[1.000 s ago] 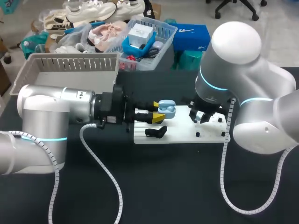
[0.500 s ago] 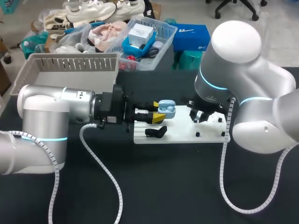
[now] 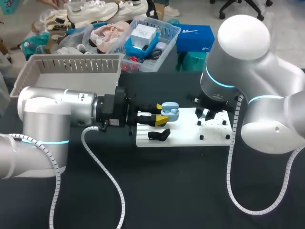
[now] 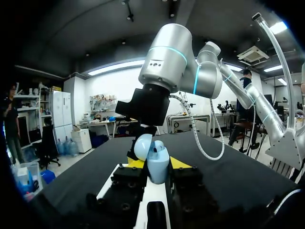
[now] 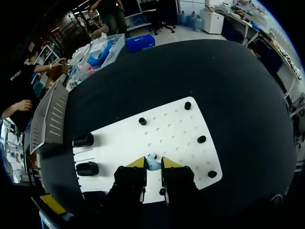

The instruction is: Pick up each earbud case from the left stands, insert the matching earbuds, close the lid, and place the case in the box.

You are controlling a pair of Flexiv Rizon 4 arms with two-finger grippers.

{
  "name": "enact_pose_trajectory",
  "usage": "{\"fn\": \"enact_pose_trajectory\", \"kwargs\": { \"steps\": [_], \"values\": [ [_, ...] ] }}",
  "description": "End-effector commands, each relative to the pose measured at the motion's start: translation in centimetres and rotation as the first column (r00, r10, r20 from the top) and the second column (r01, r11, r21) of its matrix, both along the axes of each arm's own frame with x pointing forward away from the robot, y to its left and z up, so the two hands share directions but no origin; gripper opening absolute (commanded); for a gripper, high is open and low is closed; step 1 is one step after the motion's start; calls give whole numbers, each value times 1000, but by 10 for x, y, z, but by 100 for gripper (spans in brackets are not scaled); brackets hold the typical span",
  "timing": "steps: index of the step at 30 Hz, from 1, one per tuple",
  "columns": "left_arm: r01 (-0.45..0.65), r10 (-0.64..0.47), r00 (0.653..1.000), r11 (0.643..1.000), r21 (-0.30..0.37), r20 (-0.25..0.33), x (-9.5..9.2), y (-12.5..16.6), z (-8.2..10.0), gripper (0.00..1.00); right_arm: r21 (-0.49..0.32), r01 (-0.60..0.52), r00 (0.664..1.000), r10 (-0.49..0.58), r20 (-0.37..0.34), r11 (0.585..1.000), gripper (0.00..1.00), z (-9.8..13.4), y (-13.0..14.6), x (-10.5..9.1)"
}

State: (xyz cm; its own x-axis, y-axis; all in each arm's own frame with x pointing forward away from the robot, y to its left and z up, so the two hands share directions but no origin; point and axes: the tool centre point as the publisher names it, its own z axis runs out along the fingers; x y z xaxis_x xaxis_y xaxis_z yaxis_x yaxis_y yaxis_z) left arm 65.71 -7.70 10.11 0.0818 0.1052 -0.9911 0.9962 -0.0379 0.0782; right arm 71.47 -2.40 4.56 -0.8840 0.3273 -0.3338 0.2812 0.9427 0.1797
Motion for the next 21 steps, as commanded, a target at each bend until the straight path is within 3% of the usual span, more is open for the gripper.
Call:
{"fn": "enact_pose_trajectory", "kwargs": {
  "steps": [1, 13, 21],
  "values": [
    [-6, 6, 1000, 1000, 0, 3, -2, 0, 0, 0, -8, 12, 998, -11, 55, 1000, 0, 15, -9, -17],
    [-6, 6, 1000, 1000, 0, 3, -2, 0, 0, 0, -74, -26, 979, 40, 197, 997, 0, 78, -6, -47],
    [-6, 6, 1000, 1000, 0, 3, -2, 0, 0, 0, -121, -104, 962, 131, 241, 987, 0, 109, 11, -66]
  ]
}}
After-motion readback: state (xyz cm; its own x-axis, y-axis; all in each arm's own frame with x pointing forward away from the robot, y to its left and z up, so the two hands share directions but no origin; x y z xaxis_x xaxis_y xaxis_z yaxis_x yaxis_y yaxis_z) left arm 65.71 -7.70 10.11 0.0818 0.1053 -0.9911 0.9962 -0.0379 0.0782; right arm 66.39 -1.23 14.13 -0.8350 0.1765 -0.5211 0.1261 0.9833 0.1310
